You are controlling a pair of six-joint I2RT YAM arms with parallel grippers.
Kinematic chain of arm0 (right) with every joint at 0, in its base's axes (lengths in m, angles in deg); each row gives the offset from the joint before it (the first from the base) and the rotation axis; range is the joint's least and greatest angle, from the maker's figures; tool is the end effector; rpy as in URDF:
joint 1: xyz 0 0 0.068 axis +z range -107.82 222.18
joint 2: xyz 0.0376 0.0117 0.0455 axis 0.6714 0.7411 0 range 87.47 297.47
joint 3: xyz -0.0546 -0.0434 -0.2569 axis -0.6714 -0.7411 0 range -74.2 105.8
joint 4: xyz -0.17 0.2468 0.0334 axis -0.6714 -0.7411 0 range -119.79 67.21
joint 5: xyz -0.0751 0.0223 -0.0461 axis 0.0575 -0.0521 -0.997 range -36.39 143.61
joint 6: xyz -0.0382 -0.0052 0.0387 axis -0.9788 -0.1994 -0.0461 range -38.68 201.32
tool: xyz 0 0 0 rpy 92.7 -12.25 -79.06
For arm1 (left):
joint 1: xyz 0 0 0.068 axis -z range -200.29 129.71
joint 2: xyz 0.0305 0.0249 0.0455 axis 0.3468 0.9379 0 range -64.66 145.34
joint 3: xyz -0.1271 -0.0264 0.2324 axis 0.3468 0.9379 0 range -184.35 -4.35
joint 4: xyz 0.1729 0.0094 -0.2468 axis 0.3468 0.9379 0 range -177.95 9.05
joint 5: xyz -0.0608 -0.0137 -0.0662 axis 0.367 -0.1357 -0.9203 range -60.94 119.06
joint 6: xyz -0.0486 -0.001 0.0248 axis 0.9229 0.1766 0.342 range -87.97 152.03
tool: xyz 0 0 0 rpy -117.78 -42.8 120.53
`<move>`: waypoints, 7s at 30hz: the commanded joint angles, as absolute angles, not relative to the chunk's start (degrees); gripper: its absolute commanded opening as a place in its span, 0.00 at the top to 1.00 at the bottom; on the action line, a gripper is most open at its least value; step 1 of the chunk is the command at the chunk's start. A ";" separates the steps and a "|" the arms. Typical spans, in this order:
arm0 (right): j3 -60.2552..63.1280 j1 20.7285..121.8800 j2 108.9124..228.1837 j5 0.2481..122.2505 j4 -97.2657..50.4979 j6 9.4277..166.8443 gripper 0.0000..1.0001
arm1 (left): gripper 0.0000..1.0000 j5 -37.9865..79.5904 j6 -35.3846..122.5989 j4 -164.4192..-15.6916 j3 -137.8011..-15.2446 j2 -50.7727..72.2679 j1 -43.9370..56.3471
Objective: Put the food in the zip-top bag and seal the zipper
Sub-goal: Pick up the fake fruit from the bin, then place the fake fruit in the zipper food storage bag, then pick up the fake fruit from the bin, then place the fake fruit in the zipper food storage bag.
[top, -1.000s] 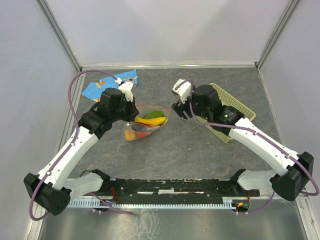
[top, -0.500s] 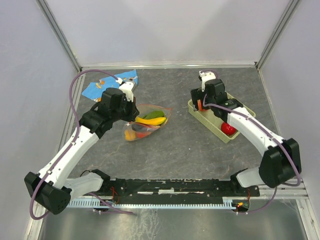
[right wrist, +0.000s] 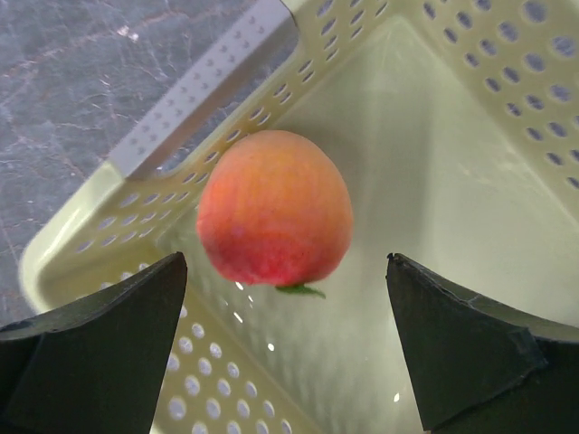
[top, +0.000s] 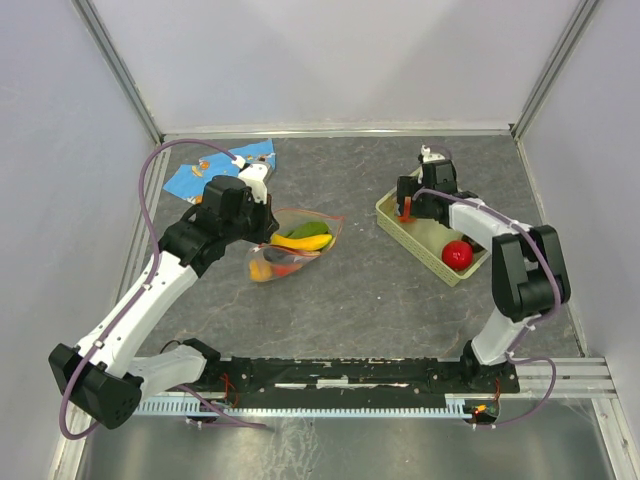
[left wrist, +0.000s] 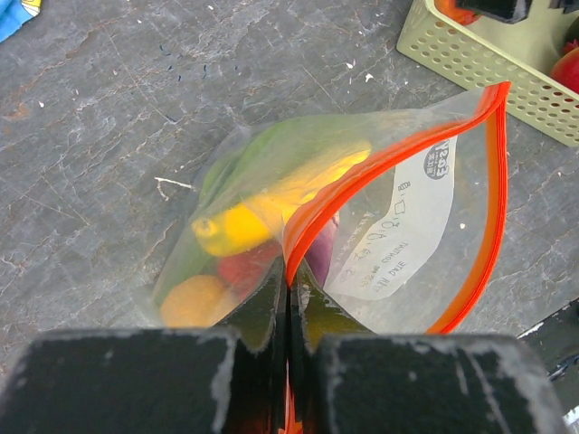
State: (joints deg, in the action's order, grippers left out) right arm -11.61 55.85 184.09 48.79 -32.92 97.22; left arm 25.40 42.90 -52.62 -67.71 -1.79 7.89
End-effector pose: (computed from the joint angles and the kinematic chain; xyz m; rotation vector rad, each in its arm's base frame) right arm 0.3900 0.0917 0.1808 0.0871 2.3420 0.1576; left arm 0.2458 -0.1345 0.3416 0.3697 2.1831 -0.4533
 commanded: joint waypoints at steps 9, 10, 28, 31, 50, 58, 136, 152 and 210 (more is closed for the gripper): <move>-9.83 52.38 193.40 59.88 -22.52 101.18 0.06 | 0.97 23.86 40.73 -55.96 -67.72 -1.68 7.57; -10.01 52.33 193.59 59.97 -22.03 100.92 0.08 | 0.97 23.92 40.77 -55.89 -67.72 -1.72 7.58; -13.89 52.71 179.72 60.06 -27.08 97.63 0.28 | 0.97 24.14 40.73 -55.85 -67.65 -1.38 7.52; -14.17 54.26 175.24 60.44 -29.19 97.05 0.28 | 0.97 24.44 40.57 -55.81 -67.64 -1.38 7.49; -6.75 79.68 160.86 58.84 -35.97 97.15 0.28 | 0.97 25.09 40.72 -56.29 -67.55 -1.99 7.47; -1.27 87.40 161.47 60.09 -38.09 93.60 0.28 | 0.97 24.76 40.73 -56.25 -67.60 -2.12 7.46; -15.41 72.80 157.74 27.74 -60.27 105.93 0.01 | 0.97 23.41 41.08 -56.52 -67.41 -1.64 7.43; -21.76 56.97 160.90 30.35 -56.44 114.09 0.04 | 0.97 23.22 41.08 -56.52 -67.32 -1.65 7.44; -13.82 75.76 153.69 40.87 -38.62 107.70 0.24 | 0.97 23.10 41.08 -56.50 -67.28 -1.00 7.44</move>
